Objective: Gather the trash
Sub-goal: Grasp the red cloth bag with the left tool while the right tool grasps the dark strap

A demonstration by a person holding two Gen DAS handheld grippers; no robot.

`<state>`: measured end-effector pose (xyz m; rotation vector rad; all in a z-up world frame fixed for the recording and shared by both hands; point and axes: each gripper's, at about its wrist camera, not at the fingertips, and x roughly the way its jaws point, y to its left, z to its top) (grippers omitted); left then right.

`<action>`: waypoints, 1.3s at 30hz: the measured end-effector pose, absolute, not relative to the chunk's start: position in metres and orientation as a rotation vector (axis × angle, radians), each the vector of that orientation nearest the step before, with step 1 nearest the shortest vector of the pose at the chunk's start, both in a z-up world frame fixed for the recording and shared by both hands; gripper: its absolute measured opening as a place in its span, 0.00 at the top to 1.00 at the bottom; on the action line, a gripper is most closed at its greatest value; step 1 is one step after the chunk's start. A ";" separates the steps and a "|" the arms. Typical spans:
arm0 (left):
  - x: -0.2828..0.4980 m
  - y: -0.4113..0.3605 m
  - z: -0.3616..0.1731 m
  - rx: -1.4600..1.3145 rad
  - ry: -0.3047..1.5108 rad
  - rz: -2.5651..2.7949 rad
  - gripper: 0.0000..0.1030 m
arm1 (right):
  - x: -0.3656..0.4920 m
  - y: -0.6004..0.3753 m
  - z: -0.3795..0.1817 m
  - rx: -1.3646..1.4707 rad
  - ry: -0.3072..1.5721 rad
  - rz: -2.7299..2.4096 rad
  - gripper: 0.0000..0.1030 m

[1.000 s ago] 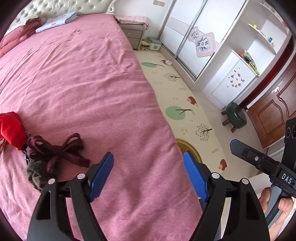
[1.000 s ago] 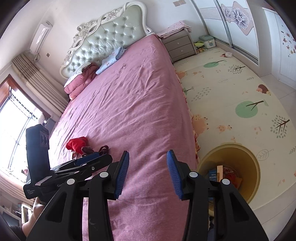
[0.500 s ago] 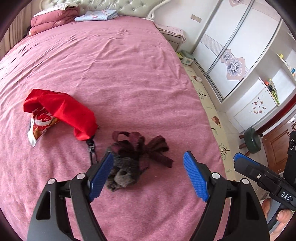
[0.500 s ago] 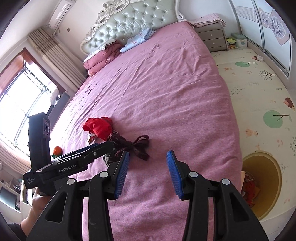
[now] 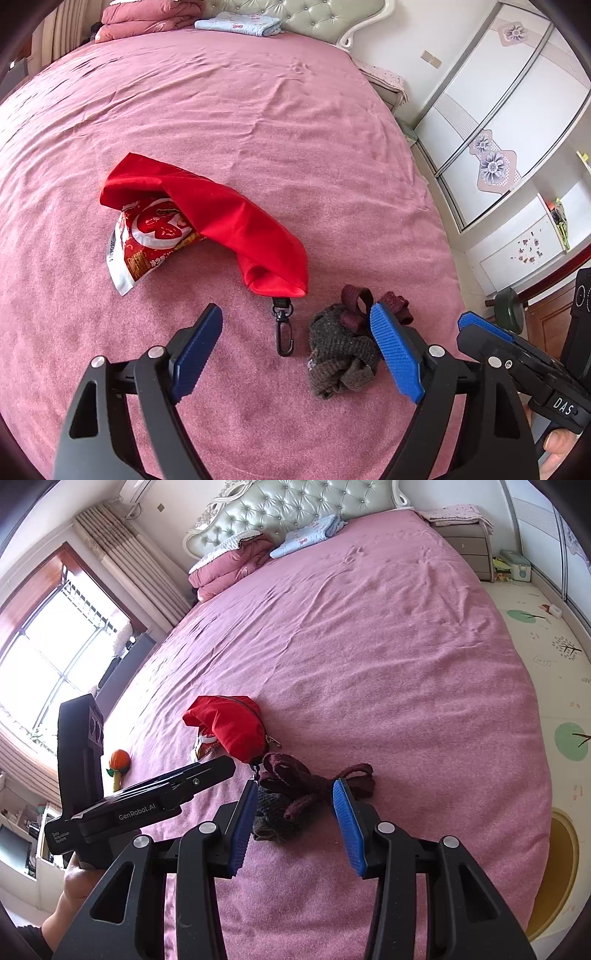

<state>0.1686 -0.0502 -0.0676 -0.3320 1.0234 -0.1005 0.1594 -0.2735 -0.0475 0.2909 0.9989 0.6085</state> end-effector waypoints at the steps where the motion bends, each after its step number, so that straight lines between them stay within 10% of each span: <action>1: 0.170 -0.048 -0.070 -0.339 1.026 -0.098 0.20 | 0.161 -0.270 -0.049 0.285 1.002 0.611 0.58; 21: 0.216 -0.020 -0.110 -0.557 1.096 -0.100 0.20 | 0.192 -0.228 -0.085 0.255 1.073 0.623 0.72; 33: 0.220 -0.030 -0.100 -0.516 1.043 -0.102 0.69 | 0.183 -0.238 -0.068 0.246 1.033 0.593 0.90; 39: 0.204 -0.038 -0.076 -0.468 0.996 -0.134 0.71 | 0.175 -0.251 -0.047 0.254 0.984 0.574 0.91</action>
